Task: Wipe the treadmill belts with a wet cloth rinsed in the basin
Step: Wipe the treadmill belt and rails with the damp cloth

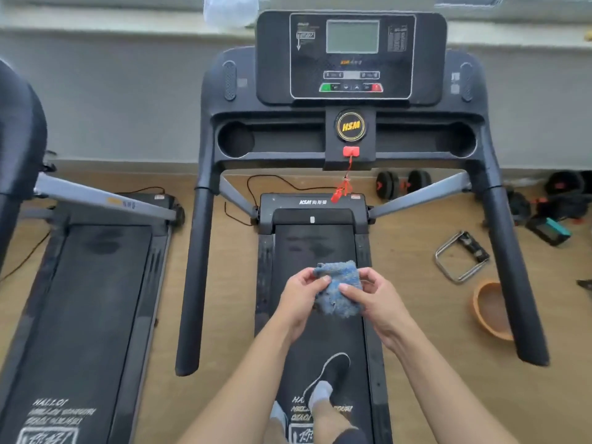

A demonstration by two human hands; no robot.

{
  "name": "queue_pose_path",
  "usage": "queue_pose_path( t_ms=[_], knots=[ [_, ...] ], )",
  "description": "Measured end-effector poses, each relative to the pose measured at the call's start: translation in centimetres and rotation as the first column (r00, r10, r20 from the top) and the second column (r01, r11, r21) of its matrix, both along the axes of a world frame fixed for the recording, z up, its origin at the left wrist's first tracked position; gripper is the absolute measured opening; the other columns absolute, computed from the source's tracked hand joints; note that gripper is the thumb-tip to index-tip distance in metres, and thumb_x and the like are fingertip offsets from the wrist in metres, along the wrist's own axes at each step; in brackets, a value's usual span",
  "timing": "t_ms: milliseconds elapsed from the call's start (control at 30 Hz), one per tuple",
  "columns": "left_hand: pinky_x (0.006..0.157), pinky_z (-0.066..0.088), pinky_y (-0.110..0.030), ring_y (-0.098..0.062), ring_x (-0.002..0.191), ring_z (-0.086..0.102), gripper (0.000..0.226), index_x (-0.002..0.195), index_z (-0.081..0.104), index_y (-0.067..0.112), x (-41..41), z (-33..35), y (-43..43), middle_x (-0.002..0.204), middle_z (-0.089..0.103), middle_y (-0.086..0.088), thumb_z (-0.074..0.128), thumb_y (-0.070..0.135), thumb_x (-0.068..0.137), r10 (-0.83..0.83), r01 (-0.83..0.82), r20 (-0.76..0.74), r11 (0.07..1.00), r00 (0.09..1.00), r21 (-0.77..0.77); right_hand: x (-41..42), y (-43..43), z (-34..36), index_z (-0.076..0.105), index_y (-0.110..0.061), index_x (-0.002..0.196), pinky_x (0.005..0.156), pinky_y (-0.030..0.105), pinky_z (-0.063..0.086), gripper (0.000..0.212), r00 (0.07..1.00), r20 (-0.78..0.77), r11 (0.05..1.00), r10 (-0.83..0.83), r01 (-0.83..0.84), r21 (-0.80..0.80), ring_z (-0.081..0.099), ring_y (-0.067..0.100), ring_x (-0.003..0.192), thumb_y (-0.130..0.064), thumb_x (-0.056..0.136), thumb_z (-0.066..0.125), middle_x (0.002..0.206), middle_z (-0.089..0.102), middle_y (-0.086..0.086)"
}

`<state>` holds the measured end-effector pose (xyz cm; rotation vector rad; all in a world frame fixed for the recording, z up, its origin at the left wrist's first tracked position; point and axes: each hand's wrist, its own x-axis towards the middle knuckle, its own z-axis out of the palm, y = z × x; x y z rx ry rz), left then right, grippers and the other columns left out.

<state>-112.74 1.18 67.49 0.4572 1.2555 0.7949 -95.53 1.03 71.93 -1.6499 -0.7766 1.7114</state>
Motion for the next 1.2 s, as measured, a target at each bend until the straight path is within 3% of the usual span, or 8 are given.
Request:
queue_pose_path(
  t_ms=[333,400,500,633,833,1000,1100,1200],
  knots=[
    [0.082,0.058,-0.043,-0.03,0.089,0.073,0.011,0.095,0.078,0.018,-1.1,-35.4,10.4,0.099,0.08,-0.009,0.078,0.022,0.085,0.116,-0.154,-0.253,0.978,0.96,-0.138,-3.7,10.7,-36.4,0.066,-0.016,0.106,0.087,0.053,0.062,0.023,0.993,0.094,0.995,0.077,-0.07,-0.067,0.076,0.03,0.095,-0.013,0.087,0.079,0.1,0.078,0.009],
    [0.071,0.056,-0.032,-0.026,0.082,0.071,0.004,0.096,0.075,0.016,-0.9,-42.9,12.1,0.094,0.077,-0.008,0.075,0.013,0.093,0.139,-0.171,-0.242,0.978,0.96,-0.116,-3.8,12.7,-43.7,0.065,-0.014,0.104,0.086,0.048,0.063,0.02,0.989,0.131,0.997,0.07,-0.064,-0.052,0.075,0.03,0.098,-0.015,0.089,0.078,0.103,0.077,0.009],
    [0.072,0.056,-0.031,-0.022,0.081,0.07,0.007,0.092,0.074,0.015,0.2,-53.4,11.9,0.089,0.076,-0.006,0.071,0.01,0.097,0.219,-0.257,-0.262,0.958,0.94,-0.124,-3.9,13.6,-53.8,0.064,-0.015,0.099,0.083,0.05,0.061,0.017,0.975,0.197,0.994,0.1,-0.089,-0.063,0.075,0.029,0.096,-0.021,0.088,0.077,0.104,0.075,0.009],
    [0.076,0.058,-0.038,-0.026,0.088,0.074,0.007,0.094,0.075,0.016,0.7,-63.4,9.5,0.097,0.079,-0.012,0.075,0.022,0.093,0.217,-0.275,-0.291,0.945,0.932,-0.175,-3.7,13.0,-63.9,0.064,-0.012,0.097,0.071,0.032,0.054,0.018,0.911,0.361,0.98,0.199,-0.194,-0.049,0.065,0.014,0.076,-0.024,0.089,0.073,0.092,0.072,0.004],
    [0.082,0.063,-0.038,-0.024,0.094,0.078,0.016,0.109,0.074,0.009,-3.0,-72.5,17.7,0.103,0.08,-0.01,0.076,0.017,0.096,0.078,-0.098,-0.372,0.994,0.925,-0.036,-5.3,18.9,-73.6,0.065,-0.014,0.095,0.072,0.033,0.054,0.014,0.914,0.384,0.99,0.129,-0.143,0.008,0.07,0.018,0.082,-0.024,0.091,0.073,0.095,0.074,0.005],
    [0.065,0.047,-0.015,-0.002,0.071,0.063,0.006,0.1,0.068,0.02,-7.2,-76.0,27.3,0.089,0.069,0.002,0.073,0.018,0.098,-0.004,0.093,-0.473,0.982,0.881,0.163,-7.7,28.0,-76.2,0.065,-0.02,0.096,0.079,0.029,0.055,0.013,0.836,0.54,0.94,0.098,-0.256,0.226,0.067,0.013,0.088,-0.029,0.089,0.072,0.095,0.071,-0.003],
    [0.072,0.046,-0.022,-0.003,0.068,0.055,0.013,0.101,0.065,0.021,-10.4,-78.5,29.8,0.089,0.063,0.005,0.063,0.009,0.097,0.025,0.22,-0.648,0.93,0.761,0.295,-9.5,31.2,-77.0,0.063,-0.023,0.099,0.075,0.018,0.048,0.014,0.785,0.615,0.854,0.066,-0.363,0.372,0.058,0.003,0.079,-0.027,0.089,0.072,0.093,0.066,-0.01],
    [0.083,0.045,-0.031,-0.011,0.085,0.056,0.019,0.105,0.063,0.02,-13.4,-80.8,28.5,0.101,0.059,0.005,0.058,0.007,0.092,0.116,0.42,-0.846,0.827,0.521,0.373,-11.0,32.3,-78.5,0.063,-0.03,0.103,0.072,0.021,0.048,0.019,0.719,0.67,0.75,0.184,-0.543,0.377,0.055,0.007,0.072,-0.034,0.089,0.075,0.091,0.062,-0.01]
  ],
)
